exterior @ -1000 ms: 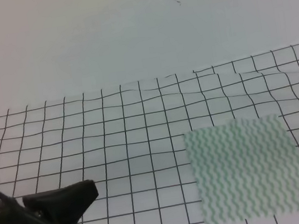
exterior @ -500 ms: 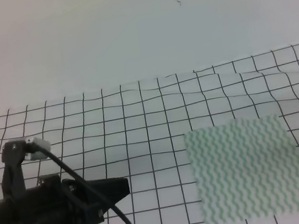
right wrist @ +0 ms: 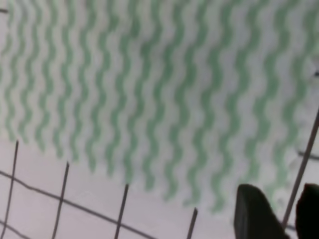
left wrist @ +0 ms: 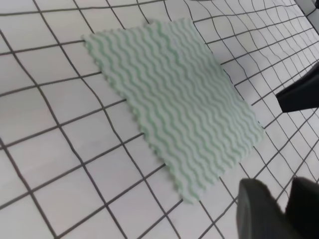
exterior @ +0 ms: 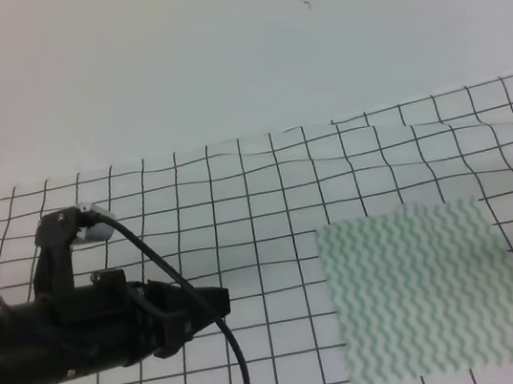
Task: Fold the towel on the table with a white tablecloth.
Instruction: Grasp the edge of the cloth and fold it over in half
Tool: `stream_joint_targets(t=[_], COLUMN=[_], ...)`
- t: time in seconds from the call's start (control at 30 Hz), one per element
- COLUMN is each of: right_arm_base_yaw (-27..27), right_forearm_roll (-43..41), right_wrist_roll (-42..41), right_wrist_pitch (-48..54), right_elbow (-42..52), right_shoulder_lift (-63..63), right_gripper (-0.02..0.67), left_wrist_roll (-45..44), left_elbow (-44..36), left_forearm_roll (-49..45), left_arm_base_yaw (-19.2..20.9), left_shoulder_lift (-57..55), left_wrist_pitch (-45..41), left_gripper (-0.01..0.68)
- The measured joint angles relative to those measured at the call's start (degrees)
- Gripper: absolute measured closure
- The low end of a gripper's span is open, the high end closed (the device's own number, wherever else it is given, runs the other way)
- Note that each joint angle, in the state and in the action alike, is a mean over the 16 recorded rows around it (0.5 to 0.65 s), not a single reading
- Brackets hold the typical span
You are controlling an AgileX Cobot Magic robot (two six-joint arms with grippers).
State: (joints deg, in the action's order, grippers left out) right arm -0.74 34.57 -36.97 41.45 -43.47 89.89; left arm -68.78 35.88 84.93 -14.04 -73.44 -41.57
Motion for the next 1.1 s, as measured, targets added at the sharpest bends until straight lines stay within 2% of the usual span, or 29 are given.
stream_joint_targets(t=[0.5,1.1], right_arm_base_yaw=[1.24,4.57], right_forearm_roll=[-4.91,-1.54], right_wrist_roll=[3.17,3.41], right_wrist_pitch=[1.11,-0.40], right_elbow=[-4.10,-5.17], right_shoulder_lift=[8.65,11.61], right_gripper=[0.438,0.440], left_wrist_roll=[-0.40,-0.79], left_elbow=[0.65,0.65], left_forearm_roll=[-0.36,-0.18], left_arm_base_yaw=[-0.01,-0.01], left_shoulder_lift=[-1.44,-1.44], left_wrist_pitch=[-0.26,-0.62], left_gripper=[0.535,0.535])
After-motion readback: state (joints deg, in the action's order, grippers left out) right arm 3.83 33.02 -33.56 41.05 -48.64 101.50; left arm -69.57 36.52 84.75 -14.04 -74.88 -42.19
